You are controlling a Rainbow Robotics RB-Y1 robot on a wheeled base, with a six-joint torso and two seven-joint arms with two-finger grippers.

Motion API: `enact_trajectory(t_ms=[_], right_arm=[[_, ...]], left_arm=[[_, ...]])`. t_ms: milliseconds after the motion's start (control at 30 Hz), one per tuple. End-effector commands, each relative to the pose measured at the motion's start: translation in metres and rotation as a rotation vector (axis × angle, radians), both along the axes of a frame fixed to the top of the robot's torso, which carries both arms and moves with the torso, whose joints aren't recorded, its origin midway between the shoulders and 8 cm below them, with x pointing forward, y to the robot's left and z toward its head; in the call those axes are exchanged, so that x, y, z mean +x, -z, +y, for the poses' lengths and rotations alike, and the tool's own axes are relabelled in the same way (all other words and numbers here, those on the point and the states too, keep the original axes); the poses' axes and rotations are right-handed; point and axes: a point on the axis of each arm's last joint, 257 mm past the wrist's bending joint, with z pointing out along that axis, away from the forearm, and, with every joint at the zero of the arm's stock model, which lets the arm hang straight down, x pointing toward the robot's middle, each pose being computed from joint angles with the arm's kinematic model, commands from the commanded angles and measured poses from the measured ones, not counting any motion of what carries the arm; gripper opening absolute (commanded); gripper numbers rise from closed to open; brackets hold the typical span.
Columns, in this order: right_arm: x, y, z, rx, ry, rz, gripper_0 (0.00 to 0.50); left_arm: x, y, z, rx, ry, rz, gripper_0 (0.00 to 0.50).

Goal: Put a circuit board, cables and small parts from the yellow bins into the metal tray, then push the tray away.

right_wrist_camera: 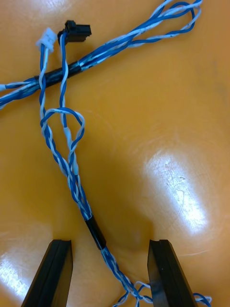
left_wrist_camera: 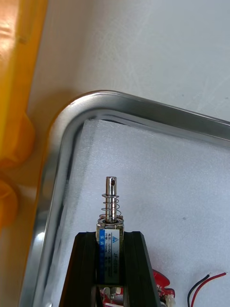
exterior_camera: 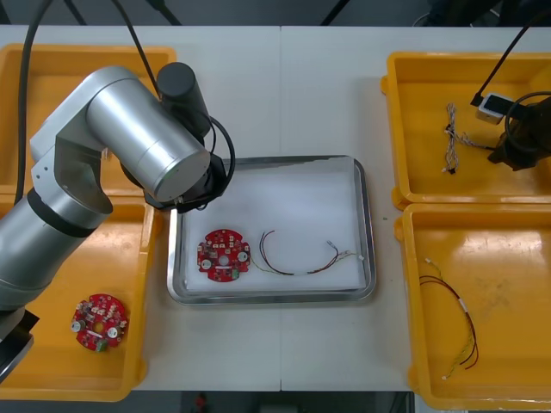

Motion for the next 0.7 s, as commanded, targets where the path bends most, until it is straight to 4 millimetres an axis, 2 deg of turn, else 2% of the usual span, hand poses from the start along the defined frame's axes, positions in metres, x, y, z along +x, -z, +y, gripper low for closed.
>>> enact_trajectory(t_ms=[33,200,333,433,600,700], right_arm=[[-0.008,0.019,0.008,0.031,0.017,0.048,0.458],[-0.015,0.024,0.008,0.069,0.047,0.073,0.456],[-0.020,0.032,0.019,0.166,0.072,0.084,0.457],[-0.021,0.034,0.019,0.175,0.078,0.085,0.455],[-0.019,0.034,0.021,0.177,0.079,0.078,0.458],[-0.021,0.039,0.017,0.178,0.088,0.077,0.415]], left_arm=[[-0.001,0.009,-0.020,-0.010,0.042,-0.031,0.000],[0.007,0.019,-0.021,-0.005,0.040,-0.044,0.000],[0.013,0.030,-0.019,0.023,0.042,-0.055,0.000],[0.016,0.033,-0.018,0.031,0.041,-0.059,0.000],[0.013,0.038,-0.020,0.035,0.049,-0.052,0.002],[0.011,0.040,-0.021,0.039,0.051,-0.049,0.040]])
